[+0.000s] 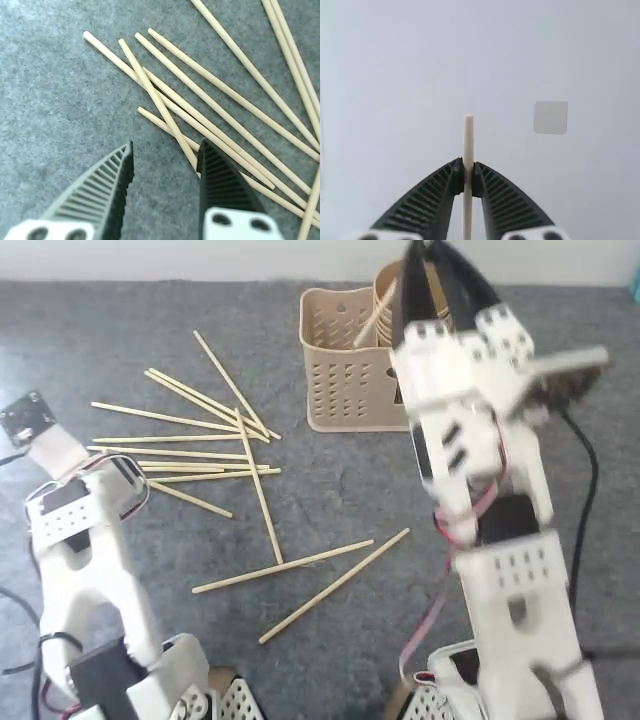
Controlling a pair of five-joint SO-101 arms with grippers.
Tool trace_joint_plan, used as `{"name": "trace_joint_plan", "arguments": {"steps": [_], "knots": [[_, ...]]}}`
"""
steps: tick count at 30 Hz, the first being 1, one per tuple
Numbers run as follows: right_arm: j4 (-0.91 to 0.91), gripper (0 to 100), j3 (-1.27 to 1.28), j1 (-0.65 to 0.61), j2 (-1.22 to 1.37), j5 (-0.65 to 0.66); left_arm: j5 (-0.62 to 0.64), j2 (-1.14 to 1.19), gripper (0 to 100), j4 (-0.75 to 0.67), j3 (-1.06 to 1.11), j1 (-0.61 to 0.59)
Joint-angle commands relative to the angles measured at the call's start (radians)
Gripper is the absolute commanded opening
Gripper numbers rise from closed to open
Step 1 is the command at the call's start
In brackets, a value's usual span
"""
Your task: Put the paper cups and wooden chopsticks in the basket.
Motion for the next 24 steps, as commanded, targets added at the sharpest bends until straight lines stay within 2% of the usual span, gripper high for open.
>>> {"name": "trace_joint_plan", "arguments": {"steps": [1, 6, 10, 16, 20, 24], "knots": [[-0.021, 0.9, -0.258, -0.007, 0.211, -0.009, -0.011, -0.002, 19, -0.021, -0.004, 0.009], [-0.012, 0.9, -0.514, -0.005, 0.492, -0.006, -0.048, -0.002, 19, -0.051, 0.010, 0.009], [0.041, 2.4, -0.582, -0.001, 0.605, -0.006, -0.052, -0.002, 19, -0.075, 0.021, 0.011], [0.245, 20.8, -0.589, -0.008, 0.593, -0.012, -0.054, -0.002, 19, -0.077, 0.024, 0.029], [0.315, 20.9, -0.591, -0.008, 0.536, -0.012, -0.054, -0.002, 19, -0.077, 0.024, 0.029], [0.472, 20.9, -0.591, -0.008, 0.430, -0.012, -0.054, -0.002, 19, -0.077, 0.024, 0.029]]}}
